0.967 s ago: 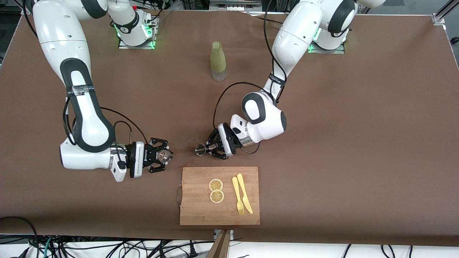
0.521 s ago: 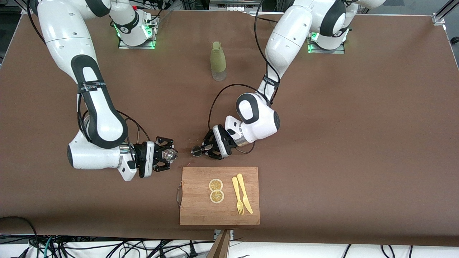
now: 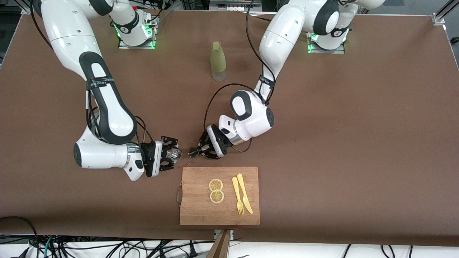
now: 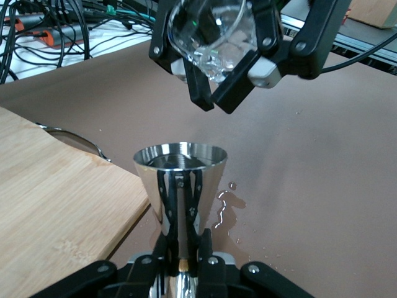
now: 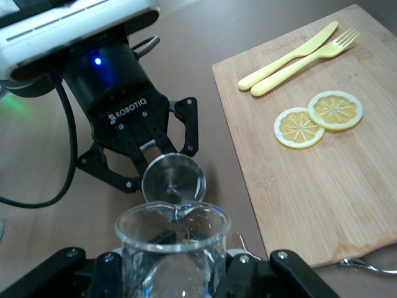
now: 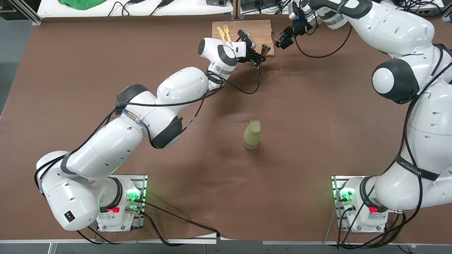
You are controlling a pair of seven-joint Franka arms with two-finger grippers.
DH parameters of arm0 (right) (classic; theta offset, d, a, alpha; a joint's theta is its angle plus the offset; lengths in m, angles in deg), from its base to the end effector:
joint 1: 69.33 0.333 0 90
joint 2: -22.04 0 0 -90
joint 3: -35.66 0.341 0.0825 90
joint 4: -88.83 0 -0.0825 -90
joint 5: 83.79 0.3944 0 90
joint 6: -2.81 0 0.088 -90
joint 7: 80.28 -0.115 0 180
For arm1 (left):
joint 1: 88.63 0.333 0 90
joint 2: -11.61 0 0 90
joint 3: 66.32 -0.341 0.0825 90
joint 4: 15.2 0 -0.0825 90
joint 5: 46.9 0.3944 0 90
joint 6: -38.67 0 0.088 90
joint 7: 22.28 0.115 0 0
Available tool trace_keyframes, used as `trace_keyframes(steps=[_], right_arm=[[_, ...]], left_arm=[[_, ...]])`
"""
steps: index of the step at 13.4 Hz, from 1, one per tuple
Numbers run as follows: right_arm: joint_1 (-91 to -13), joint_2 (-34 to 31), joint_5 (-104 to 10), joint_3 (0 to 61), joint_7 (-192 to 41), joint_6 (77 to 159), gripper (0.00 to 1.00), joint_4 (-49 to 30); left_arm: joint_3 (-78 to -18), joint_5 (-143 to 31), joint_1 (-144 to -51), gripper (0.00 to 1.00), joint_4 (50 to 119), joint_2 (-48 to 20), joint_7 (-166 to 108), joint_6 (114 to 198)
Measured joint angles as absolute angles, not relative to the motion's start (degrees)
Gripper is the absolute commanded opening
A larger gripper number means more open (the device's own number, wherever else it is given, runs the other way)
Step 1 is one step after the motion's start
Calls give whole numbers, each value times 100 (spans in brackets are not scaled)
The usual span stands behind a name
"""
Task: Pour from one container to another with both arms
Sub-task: 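Tilt the beaker with the right gripper to pour into the jigger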
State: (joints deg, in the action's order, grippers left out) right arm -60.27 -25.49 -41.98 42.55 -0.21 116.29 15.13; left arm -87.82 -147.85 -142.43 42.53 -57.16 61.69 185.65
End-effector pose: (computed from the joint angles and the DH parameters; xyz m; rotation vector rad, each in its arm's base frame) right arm 0.7340 0.2340 0.2652 -1.9388 -1.4594 -0.3611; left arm 0.6358 -0.5443 0.1596 2.0370 -1.0941 0.8937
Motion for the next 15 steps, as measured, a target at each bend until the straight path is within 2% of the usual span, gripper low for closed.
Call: trace_keyframes(steps=[15], right_arm=[[-5919,-2547,-5490,4491,-949,11636,18,1627]], left_arm=[[-8959,-14785,-14352,0,4031,-5888,5774,18726]])
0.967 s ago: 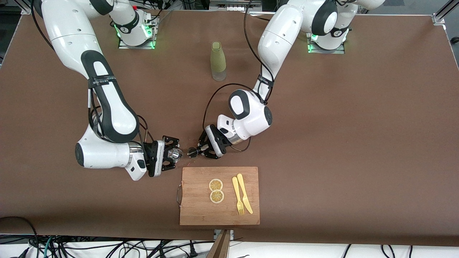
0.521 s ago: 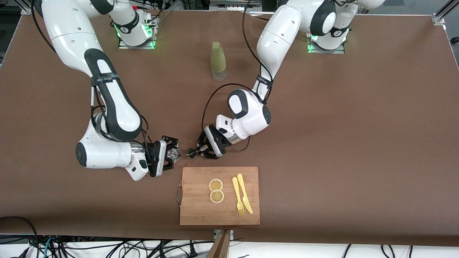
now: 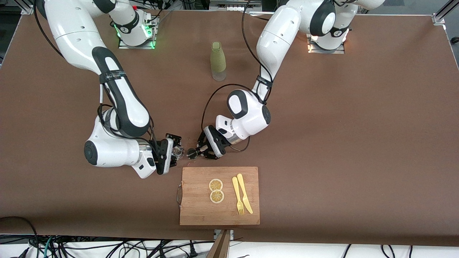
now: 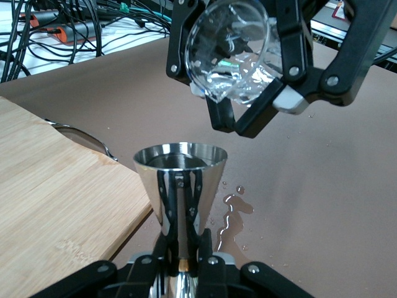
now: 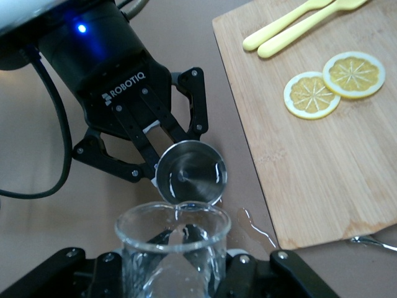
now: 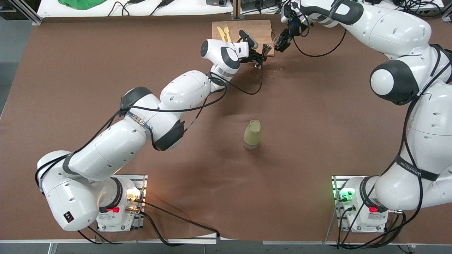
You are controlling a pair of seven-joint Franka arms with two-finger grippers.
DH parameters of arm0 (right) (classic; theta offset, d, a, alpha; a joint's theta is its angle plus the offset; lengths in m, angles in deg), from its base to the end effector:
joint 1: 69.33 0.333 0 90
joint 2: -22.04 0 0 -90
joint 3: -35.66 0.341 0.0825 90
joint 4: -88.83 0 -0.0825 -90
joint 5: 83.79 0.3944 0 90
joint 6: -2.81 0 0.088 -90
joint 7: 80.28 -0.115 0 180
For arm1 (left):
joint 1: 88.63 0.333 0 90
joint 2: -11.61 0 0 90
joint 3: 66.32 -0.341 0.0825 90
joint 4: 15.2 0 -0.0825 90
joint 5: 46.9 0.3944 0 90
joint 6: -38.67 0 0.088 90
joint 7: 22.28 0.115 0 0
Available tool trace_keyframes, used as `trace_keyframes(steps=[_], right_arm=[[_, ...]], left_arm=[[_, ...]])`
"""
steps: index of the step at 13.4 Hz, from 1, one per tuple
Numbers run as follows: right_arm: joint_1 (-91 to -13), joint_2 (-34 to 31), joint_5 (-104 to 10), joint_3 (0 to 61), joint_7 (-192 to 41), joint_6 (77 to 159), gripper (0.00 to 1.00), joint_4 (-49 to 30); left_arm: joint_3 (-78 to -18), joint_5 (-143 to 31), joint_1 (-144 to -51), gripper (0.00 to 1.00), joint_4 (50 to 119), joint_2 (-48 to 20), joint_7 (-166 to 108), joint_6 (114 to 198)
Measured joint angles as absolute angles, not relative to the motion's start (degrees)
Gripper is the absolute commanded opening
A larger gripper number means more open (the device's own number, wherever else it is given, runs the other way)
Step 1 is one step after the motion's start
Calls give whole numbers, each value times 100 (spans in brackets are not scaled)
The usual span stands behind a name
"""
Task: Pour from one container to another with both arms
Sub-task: 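Tilt the beaker with the right gripper to pour into the jigger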
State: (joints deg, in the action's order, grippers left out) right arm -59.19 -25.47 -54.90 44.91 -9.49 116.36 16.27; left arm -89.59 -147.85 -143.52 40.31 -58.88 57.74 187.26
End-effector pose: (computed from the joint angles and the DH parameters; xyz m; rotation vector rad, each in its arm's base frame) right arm 0.7259 0.2575 0.2691 -2.0535 -1.5531 -0.2040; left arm 0.6362 -0.5506 0.1595 2.0715 -1.0554 0.9010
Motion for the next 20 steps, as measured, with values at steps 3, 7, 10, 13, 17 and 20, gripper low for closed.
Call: trace_keyframes(steps=[3,7,10,13,17,20], right_arm=[[-5878,-2547,-5677,4525,-1078,11636,18,1627],[-5861,-2547,-5969,4622,-1250,11636,18,1627],[-5839,-2544,-6163,4721,-1431,11636,18,1628],[-5837,-2530,-6330,4785,-1581,11637,18,1648],[-5836,-2519,-6473,4807,-1627,11637,18,1654],[-5836,-2519,-6583,4809,-1637,11637,18,1654]], left_arm=[[-8959,-14785,-14352,0,4029,-5888,5771,18726],[-8960,-14785,-14352,0,4028,-5889,5768,18726],[-8963,-14785,-14353,0,4028,-5889,5767,18726],[-8964,-14785,-14353,0,4027,-5890,5765,18726],[-8969,-14785,-14353,0,4027,-5890,5765,18726],[-8974,-14785,-14353,0,4026,-5891,5765,18726]])
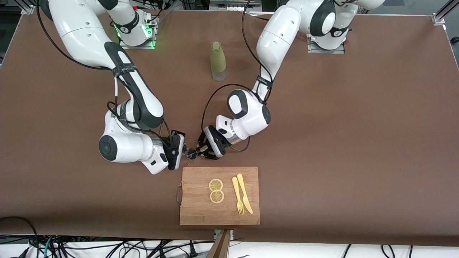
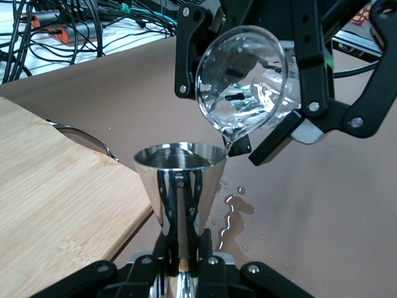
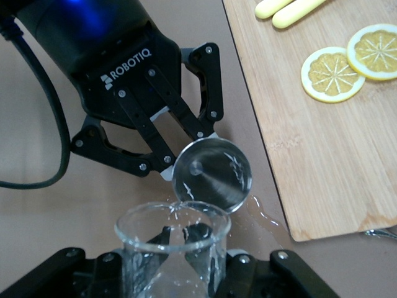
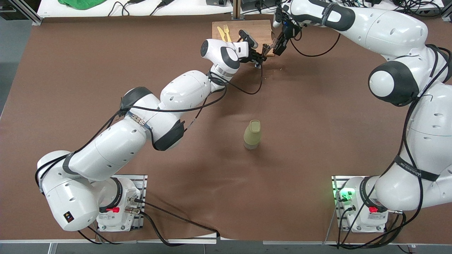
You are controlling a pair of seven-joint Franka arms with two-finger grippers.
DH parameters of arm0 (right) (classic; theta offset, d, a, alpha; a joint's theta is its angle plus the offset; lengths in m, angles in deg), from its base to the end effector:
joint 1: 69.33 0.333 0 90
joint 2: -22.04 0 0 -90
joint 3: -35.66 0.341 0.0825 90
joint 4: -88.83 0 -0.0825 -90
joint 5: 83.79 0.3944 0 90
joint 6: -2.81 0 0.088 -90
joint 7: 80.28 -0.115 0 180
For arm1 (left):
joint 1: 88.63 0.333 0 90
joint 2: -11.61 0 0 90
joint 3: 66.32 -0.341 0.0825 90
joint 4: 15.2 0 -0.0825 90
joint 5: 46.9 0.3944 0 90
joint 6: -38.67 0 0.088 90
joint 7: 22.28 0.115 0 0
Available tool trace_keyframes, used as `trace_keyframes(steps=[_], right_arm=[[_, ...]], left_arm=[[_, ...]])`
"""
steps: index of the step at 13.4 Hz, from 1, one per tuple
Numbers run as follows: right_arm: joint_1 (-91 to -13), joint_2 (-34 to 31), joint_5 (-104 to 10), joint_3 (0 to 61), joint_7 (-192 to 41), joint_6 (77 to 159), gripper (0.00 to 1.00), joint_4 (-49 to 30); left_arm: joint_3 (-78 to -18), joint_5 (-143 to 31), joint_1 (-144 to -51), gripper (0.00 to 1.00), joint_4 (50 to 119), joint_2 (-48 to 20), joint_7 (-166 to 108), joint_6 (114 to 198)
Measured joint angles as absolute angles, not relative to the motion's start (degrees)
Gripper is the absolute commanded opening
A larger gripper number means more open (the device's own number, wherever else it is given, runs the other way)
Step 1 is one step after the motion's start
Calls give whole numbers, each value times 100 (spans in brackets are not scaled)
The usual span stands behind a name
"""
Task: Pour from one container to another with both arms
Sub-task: 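Tilt the beaker with the right gripper to pour into the jigger, then turn the beaker upright while the left gripper moves the jigger away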
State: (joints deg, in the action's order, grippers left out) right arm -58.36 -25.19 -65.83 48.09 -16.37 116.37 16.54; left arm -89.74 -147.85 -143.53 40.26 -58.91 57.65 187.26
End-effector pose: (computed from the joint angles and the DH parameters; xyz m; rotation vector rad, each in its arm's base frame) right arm 0.7138 0.2858 0.2742 -2.1271 -1.6539 -0.0976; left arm 0.6369 -0.5501 0.1600 2.0728 -1.0553 0.9026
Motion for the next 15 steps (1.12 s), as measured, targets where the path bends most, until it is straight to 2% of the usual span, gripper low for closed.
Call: trace_keyframes(steps=[9,15], right_arm=[[-5860,-2515,-6593,4814,-1642,11696,18,1671],[-6312,-2511,-5506,4771,-480,11692,18,1689]], left_arm=[[-9041,-14785,-14340,0,3957,-5890,5805,18726],[-9039,-14785,-14217,0,3920,-5880,6209,18705]])
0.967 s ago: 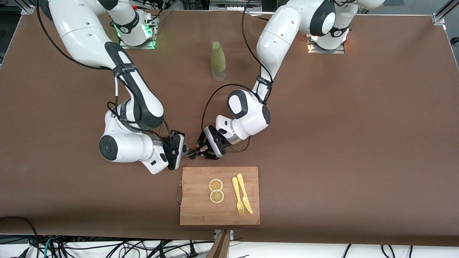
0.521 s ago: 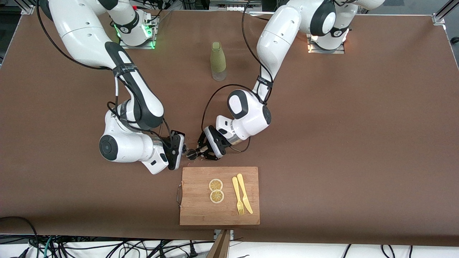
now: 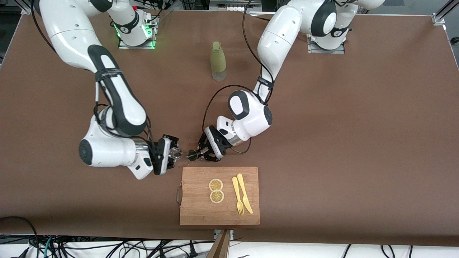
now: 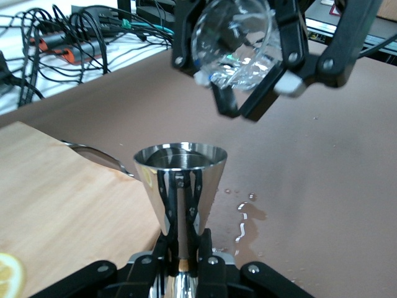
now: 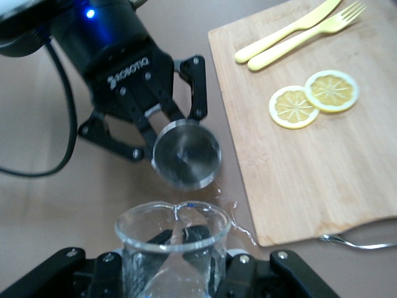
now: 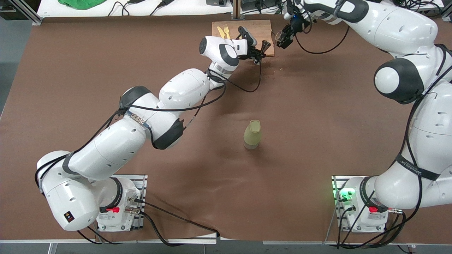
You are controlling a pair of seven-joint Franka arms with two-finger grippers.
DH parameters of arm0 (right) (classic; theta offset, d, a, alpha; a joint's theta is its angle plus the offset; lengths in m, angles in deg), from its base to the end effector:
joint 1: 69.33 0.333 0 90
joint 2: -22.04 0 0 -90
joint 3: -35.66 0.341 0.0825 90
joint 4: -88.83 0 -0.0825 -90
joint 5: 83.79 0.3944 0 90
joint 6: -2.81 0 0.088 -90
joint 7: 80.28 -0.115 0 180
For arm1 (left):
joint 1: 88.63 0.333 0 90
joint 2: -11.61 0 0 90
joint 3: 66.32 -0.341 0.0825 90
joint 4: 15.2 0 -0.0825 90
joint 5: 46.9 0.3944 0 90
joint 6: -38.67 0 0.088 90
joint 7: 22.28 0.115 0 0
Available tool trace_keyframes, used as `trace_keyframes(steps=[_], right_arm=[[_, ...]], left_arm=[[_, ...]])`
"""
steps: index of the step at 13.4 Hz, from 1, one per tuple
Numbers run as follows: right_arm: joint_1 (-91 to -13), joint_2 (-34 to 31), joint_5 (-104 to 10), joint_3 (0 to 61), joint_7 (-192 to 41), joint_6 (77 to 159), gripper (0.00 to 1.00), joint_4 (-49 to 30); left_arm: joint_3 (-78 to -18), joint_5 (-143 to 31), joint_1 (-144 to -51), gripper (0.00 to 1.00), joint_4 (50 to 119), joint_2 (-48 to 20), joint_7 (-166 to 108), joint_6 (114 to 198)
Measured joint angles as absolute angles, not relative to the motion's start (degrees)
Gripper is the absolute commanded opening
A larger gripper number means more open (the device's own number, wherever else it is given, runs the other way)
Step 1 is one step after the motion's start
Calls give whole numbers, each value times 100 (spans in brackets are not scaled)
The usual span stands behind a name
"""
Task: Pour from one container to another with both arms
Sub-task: 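Turn the beaker upright while the left gripper moves the jigger away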
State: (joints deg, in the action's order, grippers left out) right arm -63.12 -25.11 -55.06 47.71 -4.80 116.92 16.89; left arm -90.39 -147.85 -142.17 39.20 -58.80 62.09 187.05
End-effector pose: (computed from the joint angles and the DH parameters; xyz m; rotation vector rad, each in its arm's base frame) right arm 0.7385 0.2330 0.2843 -2.0026 -1.5960 -0.2993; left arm 0.6538 -0.5374 0.1720 2.0451 -1.1307 0.9748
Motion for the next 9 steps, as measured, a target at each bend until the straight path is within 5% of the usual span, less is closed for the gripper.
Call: trace_keyframes(steps=[5,9], right_arm=[[-6644,-2514,-4580,4592,636,11507,18,1596],[-6724,-2528,-3622,3852,1839,10735,18,1512]], left_arm=[[-8593,-14786,-13161,0,3932,-5590,7403,17560],[-8477,-14787,-12351,0,4064,-5504,8198,16186]])
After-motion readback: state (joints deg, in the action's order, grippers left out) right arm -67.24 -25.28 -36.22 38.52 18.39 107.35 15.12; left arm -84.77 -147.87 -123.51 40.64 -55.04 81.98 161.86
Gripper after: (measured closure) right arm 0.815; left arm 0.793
